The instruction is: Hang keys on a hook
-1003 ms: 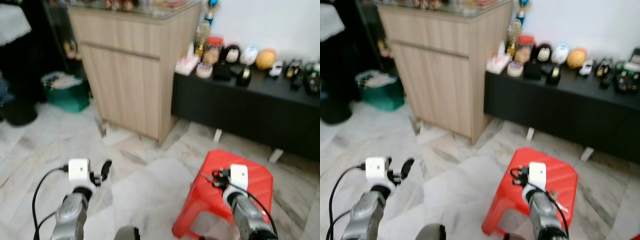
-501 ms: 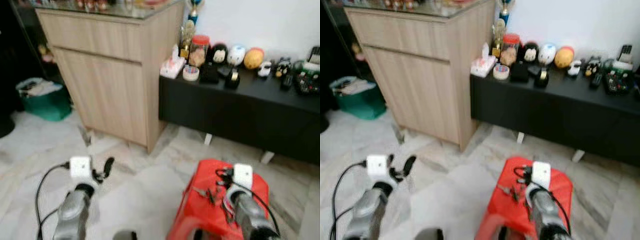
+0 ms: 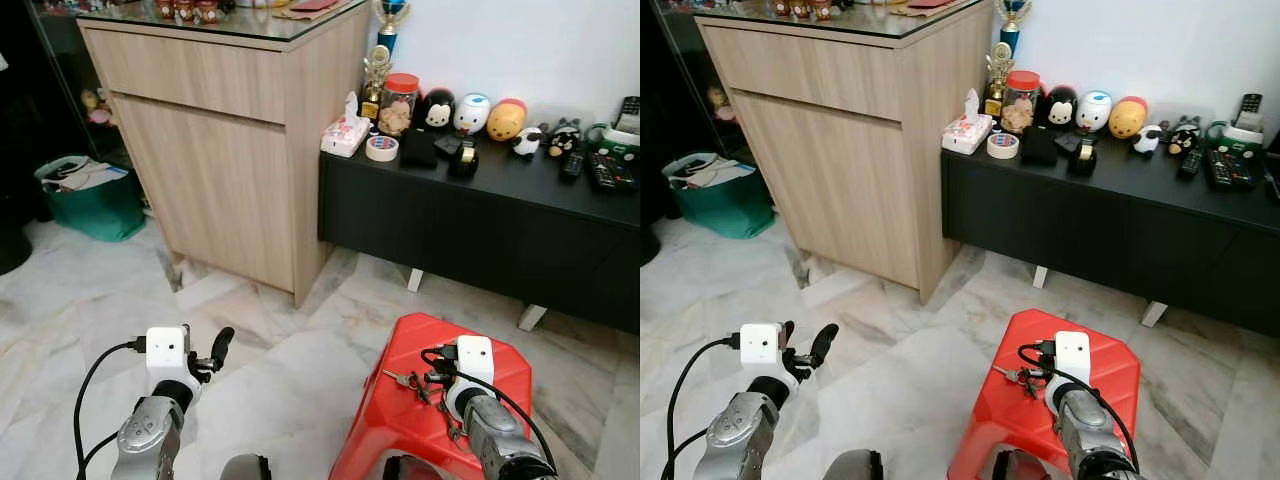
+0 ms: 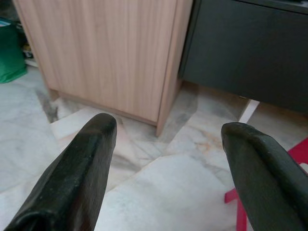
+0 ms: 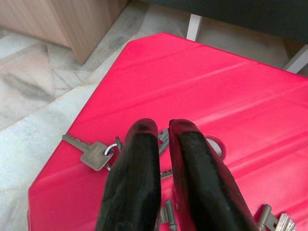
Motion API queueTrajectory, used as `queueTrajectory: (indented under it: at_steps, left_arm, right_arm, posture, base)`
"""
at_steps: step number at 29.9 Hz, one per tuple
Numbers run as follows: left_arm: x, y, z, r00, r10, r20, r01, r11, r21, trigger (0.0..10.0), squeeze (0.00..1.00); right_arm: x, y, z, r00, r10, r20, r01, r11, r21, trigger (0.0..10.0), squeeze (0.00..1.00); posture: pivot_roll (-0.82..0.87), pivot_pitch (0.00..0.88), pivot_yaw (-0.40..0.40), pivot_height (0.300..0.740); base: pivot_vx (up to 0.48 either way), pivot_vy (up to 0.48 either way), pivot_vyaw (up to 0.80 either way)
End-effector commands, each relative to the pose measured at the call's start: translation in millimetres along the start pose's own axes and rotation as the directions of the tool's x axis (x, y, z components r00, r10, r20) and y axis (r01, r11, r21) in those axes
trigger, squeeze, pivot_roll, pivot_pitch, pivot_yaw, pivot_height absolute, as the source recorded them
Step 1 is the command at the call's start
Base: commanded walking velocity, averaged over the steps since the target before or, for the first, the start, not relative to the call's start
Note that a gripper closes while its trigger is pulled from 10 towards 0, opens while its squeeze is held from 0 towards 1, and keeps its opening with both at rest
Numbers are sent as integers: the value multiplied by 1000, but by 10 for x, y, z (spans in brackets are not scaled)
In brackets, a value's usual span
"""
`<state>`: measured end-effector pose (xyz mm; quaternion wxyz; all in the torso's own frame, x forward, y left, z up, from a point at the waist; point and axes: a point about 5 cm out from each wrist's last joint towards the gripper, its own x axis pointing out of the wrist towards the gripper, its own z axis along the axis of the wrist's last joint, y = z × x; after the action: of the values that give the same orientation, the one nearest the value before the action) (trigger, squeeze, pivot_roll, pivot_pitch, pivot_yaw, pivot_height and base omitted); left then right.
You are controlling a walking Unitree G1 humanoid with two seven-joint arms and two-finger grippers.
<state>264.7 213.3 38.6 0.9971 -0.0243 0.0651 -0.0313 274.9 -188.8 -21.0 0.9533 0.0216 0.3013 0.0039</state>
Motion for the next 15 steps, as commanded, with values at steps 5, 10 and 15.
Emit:
queueTrajectory:
  at_steps: [5,10,15]
  left_arm:
    - [-5,-51,47,1000,-12,10,12,1000,-5,10000,0]
    - [-17,-109,80,1000,-22,22,23,1000,-13,10000,0]
    - [-8,-140,162,999,-21,45,23,999,-30,10000,0]
  right_arm:
    - [15,29,61,999,33,20,-32,999,-29,10000,0]
    - [38,69,110,999,50,10,-49,997,-65,10000,0]
    - [84,141,249,997,69,20,-68,995,-75,10000,0]
  posture:
    - [116,0,-41,587]
    - [129,24,-56,587]
    - [143,65,-64,587]
  base:
    - [0,0,0]
    - [0,0,0]
    - [0,0,0]
